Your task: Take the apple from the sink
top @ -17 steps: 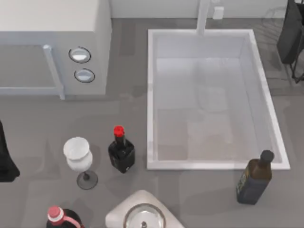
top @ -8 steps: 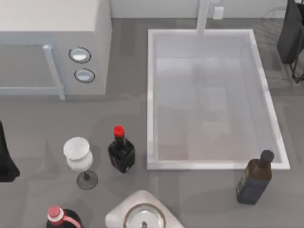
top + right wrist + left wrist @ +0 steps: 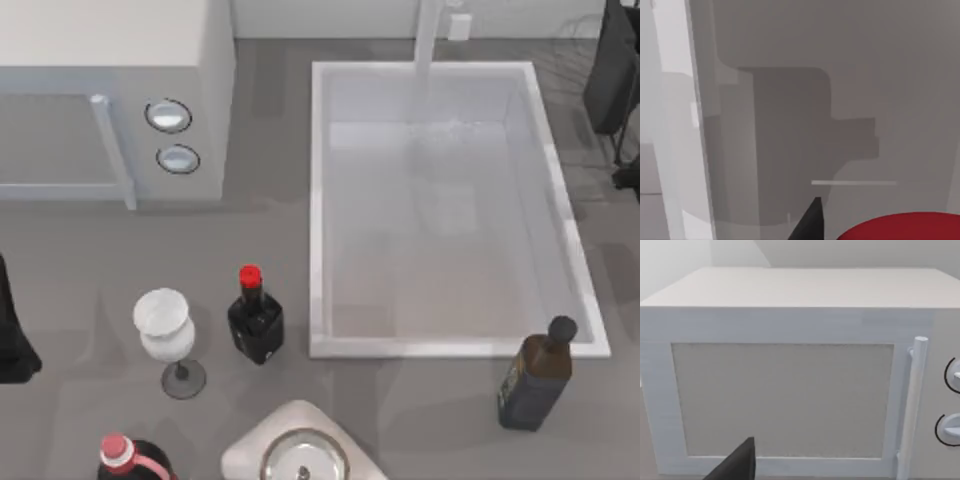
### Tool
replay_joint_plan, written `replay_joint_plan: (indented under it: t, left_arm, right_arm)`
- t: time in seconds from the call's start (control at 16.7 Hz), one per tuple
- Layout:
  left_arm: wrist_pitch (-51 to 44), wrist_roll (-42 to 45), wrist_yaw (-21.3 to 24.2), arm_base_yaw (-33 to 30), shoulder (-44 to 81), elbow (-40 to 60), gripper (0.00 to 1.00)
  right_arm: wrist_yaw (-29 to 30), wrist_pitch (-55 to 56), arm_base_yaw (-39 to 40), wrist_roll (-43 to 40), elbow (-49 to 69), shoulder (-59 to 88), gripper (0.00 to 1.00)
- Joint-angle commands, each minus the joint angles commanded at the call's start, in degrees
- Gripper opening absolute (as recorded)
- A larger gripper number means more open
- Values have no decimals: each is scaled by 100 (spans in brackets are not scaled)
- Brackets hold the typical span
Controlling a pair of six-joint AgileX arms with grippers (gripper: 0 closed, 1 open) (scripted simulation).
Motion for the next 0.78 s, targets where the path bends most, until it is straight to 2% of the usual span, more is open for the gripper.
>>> replay_joint_plan:
  t: [0.18,0.78]
  left_arm:
    - [0,0,0,0,0,0,100]
    - [0,0,0,0,0,0,100]
  right_arm:
    - [0,0,0,0,0,0,0]
    - [0,0,0,0,0,0,75]
